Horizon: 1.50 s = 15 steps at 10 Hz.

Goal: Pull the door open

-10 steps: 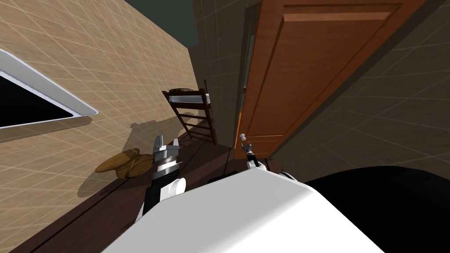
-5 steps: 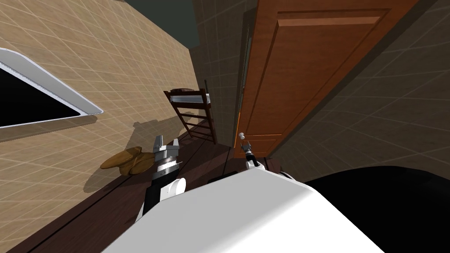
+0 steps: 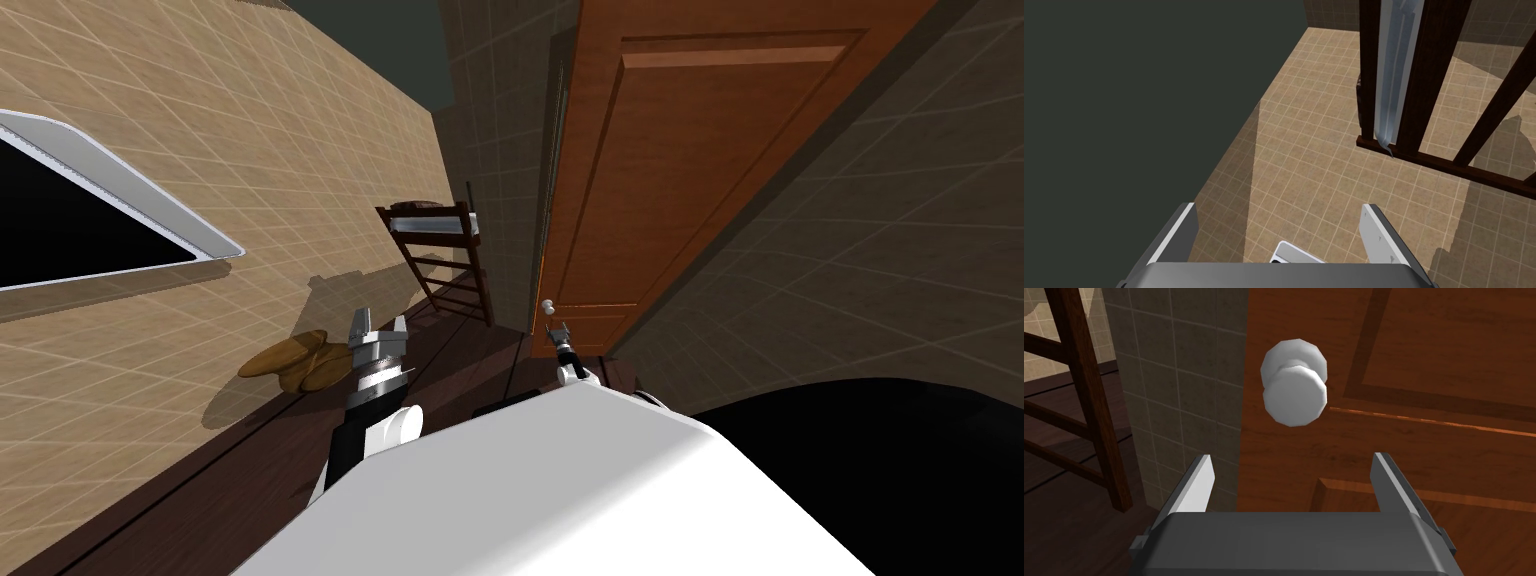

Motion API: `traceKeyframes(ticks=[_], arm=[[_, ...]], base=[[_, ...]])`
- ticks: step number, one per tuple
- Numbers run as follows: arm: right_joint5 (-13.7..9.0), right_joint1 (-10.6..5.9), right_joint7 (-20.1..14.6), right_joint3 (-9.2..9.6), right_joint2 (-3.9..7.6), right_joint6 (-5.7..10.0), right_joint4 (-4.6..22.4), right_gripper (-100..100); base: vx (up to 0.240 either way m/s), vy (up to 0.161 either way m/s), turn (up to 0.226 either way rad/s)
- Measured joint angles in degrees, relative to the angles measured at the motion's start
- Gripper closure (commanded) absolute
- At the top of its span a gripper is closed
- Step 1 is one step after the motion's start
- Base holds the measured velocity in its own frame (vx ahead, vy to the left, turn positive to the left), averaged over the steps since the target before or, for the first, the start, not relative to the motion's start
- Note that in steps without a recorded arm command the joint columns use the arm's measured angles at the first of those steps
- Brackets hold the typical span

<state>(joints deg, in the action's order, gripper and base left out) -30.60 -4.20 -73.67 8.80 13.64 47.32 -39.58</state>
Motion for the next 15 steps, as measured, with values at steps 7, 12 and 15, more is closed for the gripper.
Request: traceKeyframes(ticks=[7,12,15], arm=[[-2.0,0.6,-6.4,0.62,0.07,-0.4,-1.0,-100],[-3.2,1.67,-11.6,-0.54,4.59,2.13,2.3,-100],[-3.2,1.6,-11.6,-0.65,4.76,2.13,2.4,100]], base=[[0.033,-0.003,0.046],[0.207,-0.013,0.107],[-0.027,0.001,-0.005]])
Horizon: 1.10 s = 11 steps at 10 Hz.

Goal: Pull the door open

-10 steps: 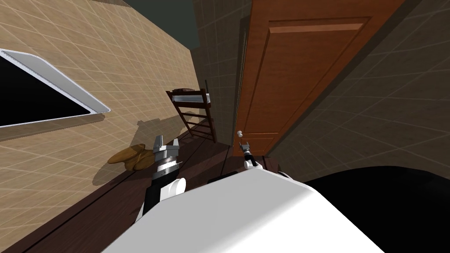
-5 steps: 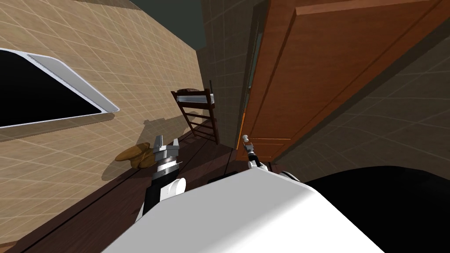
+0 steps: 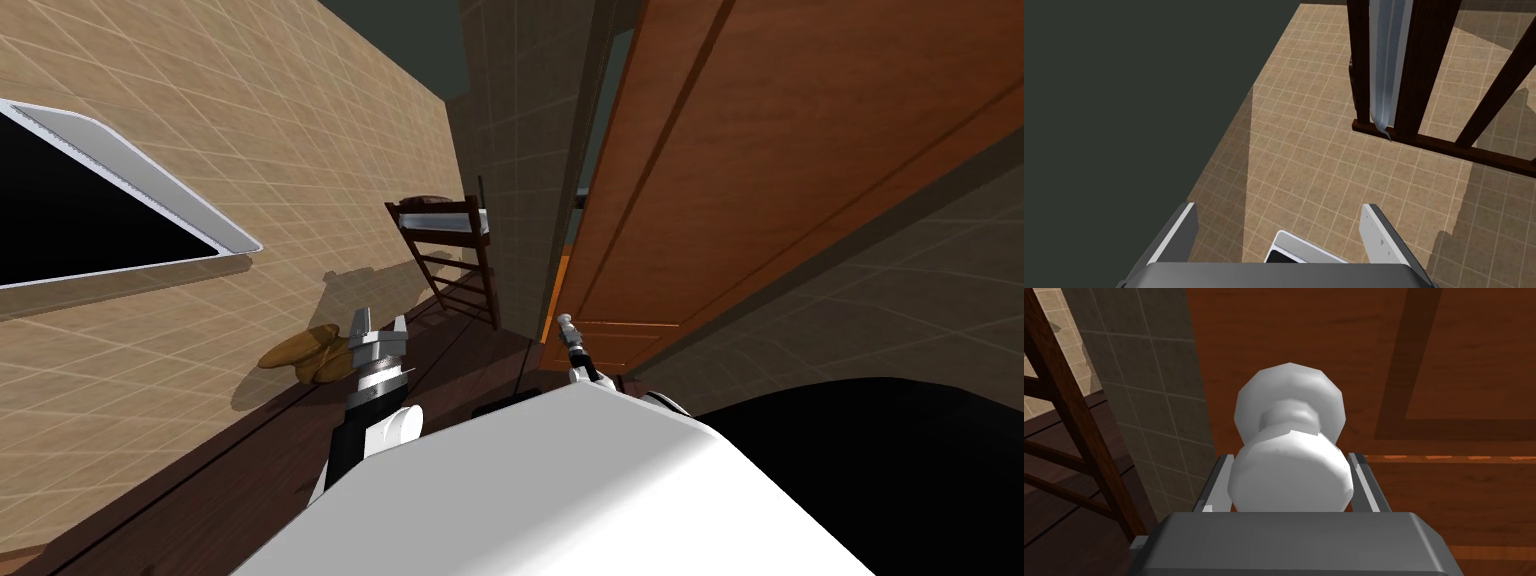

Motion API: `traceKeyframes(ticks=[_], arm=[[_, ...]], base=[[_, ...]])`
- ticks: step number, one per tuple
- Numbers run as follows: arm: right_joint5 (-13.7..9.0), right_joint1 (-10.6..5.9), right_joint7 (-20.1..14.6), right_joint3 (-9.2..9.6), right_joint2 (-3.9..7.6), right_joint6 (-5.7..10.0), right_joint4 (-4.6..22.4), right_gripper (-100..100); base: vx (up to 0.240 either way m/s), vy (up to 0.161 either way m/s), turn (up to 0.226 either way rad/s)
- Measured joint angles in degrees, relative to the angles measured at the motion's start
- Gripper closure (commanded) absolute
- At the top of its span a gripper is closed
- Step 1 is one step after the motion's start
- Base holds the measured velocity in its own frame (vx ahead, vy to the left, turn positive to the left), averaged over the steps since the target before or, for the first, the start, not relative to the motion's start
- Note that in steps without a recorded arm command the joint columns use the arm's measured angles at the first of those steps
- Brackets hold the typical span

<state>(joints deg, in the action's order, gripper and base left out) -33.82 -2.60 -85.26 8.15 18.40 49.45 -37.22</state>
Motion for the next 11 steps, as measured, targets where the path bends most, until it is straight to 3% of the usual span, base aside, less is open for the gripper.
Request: traceKeyframes(ticks=[4,7,11], arm=[[0.0,0.22,0.0,0.14,-0.17,-0.23,0.1,100],[0.8,0.56,-2.5,2.12,1.55,0.61,-0.1,100],[2.0,2.52,-6.4,5.65,3.69,1.17,-1.4,100]], base=[[-0.039,-0.004,0.027],[-0.232,-0.03,0.107],[-0.209,-0.03,0.097]])
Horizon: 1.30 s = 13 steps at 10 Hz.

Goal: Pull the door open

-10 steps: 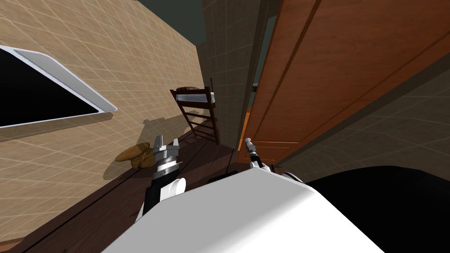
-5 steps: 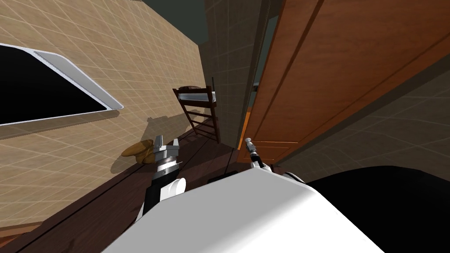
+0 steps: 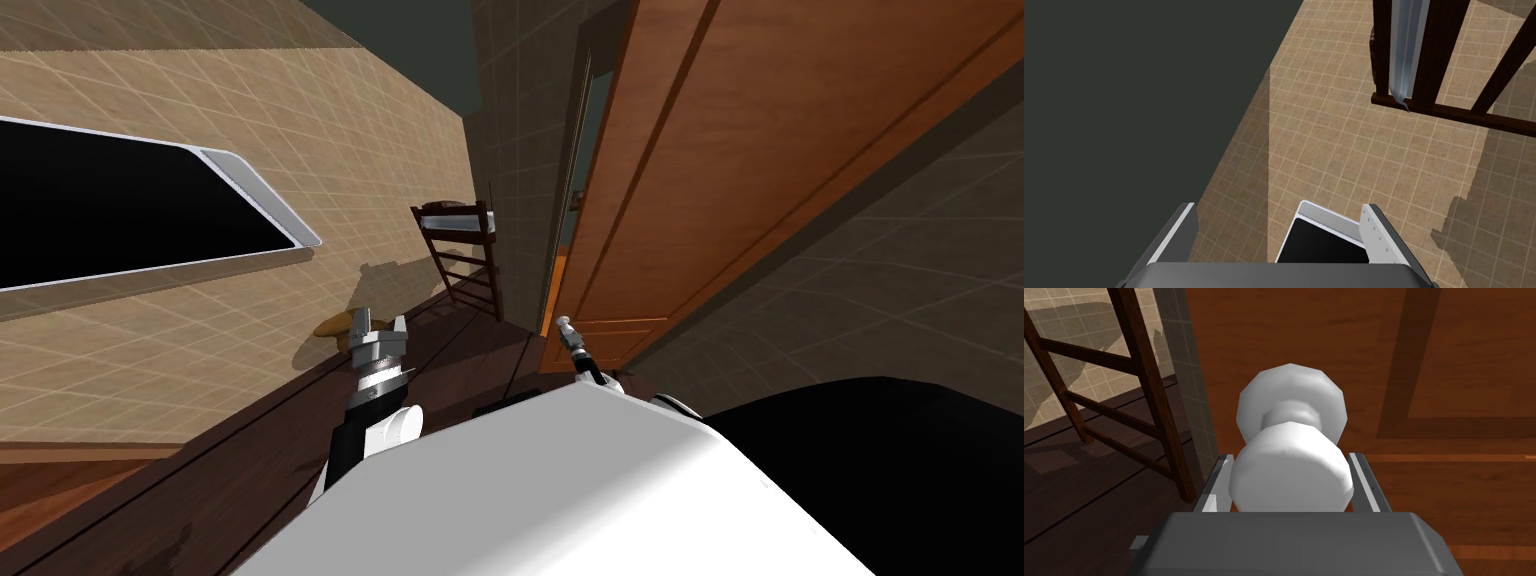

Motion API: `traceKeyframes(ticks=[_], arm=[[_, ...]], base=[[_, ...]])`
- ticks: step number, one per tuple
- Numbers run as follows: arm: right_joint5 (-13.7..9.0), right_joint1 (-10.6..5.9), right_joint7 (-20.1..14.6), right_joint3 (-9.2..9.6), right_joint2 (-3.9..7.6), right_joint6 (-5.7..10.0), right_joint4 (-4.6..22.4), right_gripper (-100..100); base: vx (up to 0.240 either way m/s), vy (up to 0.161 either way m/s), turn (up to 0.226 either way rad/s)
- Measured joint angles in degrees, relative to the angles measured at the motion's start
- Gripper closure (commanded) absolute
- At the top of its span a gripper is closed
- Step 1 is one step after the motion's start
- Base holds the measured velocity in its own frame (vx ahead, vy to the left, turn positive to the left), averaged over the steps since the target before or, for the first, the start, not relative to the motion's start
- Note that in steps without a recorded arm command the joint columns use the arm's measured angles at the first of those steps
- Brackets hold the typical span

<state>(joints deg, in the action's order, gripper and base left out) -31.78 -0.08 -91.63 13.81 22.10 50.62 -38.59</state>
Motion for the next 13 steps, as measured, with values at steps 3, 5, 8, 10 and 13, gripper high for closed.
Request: traceKeyframes(ticks=[3,5,8,10,13], arm=[[0.6,0.35,-2.2,1.67,1.0,0.72,0.0,100],[1.2,0.75,-3.5,2.73,1.94,1.75,0.2,100],[2.1,2.33,-5.2,4.63,3.53,2.64,-1.4,100],[2.9,2.58,-7.0,6.14,4.54,4.22,-0.8,100],[3.6,3.6,-8.6,7.57,5.66,5.23,-1.1,100]], base=[[-0.146,-0.028,0.064],[-0.19,-0.038,0.084],[-0.202,-0.059,0.092],[-0.213,-0.025,0.077],[-0.127,-0.022,0.06]])
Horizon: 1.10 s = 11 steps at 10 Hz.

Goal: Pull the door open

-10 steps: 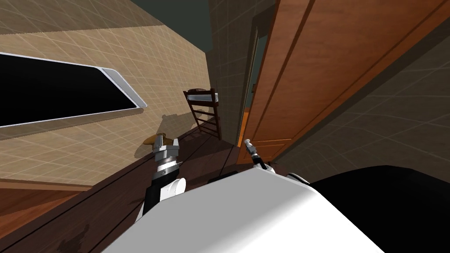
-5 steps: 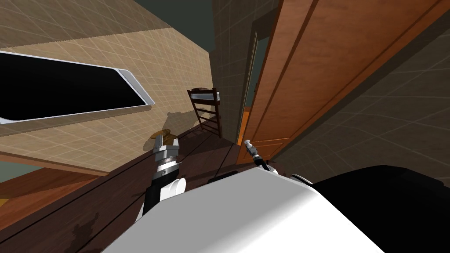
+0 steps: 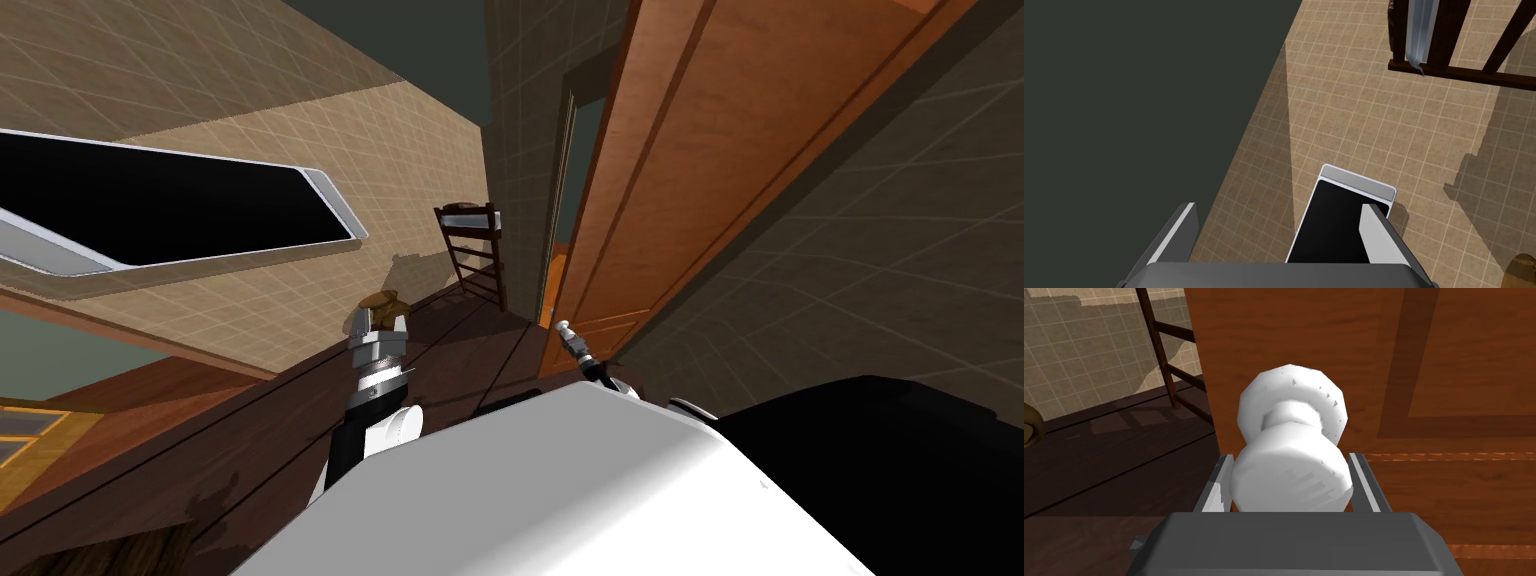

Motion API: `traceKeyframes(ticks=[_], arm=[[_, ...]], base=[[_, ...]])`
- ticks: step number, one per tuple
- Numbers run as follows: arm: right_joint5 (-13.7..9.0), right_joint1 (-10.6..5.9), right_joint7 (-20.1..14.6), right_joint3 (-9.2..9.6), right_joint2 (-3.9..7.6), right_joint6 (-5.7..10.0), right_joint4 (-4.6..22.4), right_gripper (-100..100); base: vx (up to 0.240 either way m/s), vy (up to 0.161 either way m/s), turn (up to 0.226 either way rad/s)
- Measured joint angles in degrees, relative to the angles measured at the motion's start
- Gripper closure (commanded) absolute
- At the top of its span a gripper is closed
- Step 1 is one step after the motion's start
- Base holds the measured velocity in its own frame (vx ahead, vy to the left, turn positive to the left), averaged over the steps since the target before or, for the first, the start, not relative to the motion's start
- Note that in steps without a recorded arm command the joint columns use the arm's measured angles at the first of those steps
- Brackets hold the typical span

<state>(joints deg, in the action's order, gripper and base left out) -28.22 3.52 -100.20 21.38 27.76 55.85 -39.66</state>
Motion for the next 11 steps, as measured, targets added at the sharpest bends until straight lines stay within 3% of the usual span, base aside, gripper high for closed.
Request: traceKeyframes(ticks=[9,11], arm=[[2.7,2.88,-4.2,3.23,3.19,5.34,0.1,100],[3.0,3.15,-4.8,3.66,3.42,6.05,0.5,100]], base=[[-0.19,-0.067,0.111],[-0.048,-0.01,-0.019]])
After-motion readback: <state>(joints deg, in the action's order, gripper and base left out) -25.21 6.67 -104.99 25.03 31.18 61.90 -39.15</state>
